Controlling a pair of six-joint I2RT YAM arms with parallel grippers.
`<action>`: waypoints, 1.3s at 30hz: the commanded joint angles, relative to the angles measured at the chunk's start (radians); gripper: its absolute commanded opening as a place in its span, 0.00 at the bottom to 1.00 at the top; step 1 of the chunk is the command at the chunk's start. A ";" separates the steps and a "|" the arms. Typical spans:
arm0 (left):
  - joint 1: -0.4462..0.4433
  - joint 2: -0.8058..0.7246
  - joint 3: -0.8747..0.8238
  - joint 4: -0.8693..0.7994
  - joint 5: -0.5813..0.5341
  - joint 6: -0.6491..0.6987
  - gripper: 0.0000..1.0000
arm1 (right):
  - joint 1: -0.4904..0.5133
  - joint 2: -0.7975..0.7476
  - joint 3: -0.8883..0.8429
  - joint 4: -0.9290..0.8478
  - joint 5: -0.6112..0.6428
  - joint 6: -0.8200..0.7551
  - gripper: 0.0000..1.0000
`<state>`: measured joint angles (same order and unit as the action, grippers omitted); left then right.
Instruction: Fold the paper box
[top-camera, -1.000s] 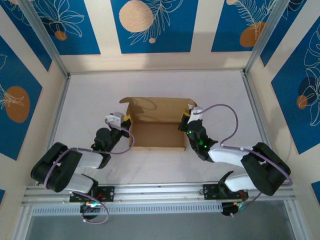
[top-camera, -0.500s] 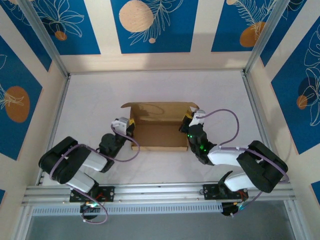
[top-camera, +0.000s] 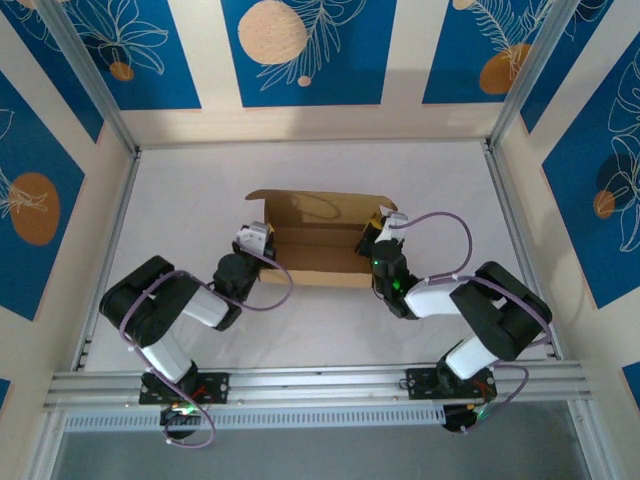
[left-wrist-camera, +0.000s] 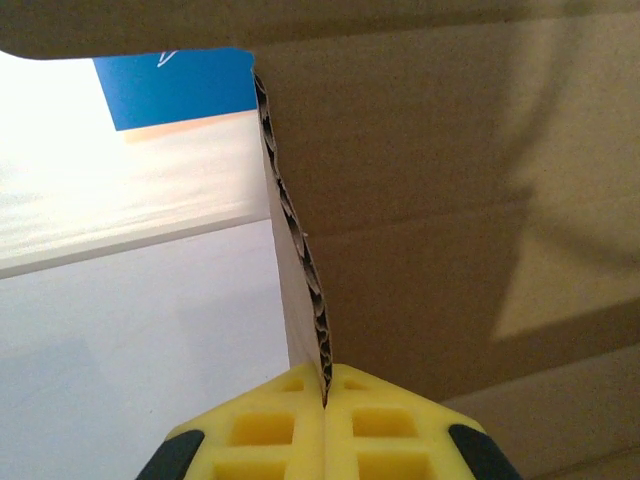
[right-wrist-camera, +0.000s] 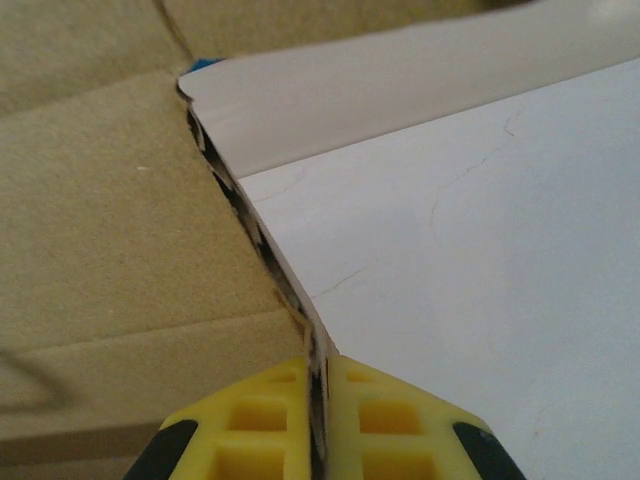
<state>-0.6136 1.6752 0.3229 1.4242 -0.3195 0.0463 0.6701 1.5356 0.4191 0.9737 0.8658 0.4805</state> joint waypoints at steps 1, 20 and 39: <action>-0.022 0.011 0.014 -0.016 0.043 0.054 0.00 | 0.020 0.015 -0.026 -0.046 -0.066 0.040 0.11; -0.021 0.052 0.004 -0.018 0.064 0.115 0.00 | -0.018 -0.492 -0.084 -0.390 -0.234 0.017 0.63; -0.019 0.051 0.009 -0.016 0.104 0.124 0.00 | -0.292 -0.929 0.421 -1.528 -0.519 0.056 0.38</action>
<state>-0.6231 1.7061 0.3229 1.4315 -0.2462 0.1432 0.4263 0.5346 0.7441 -0.3847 0.4725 0.5755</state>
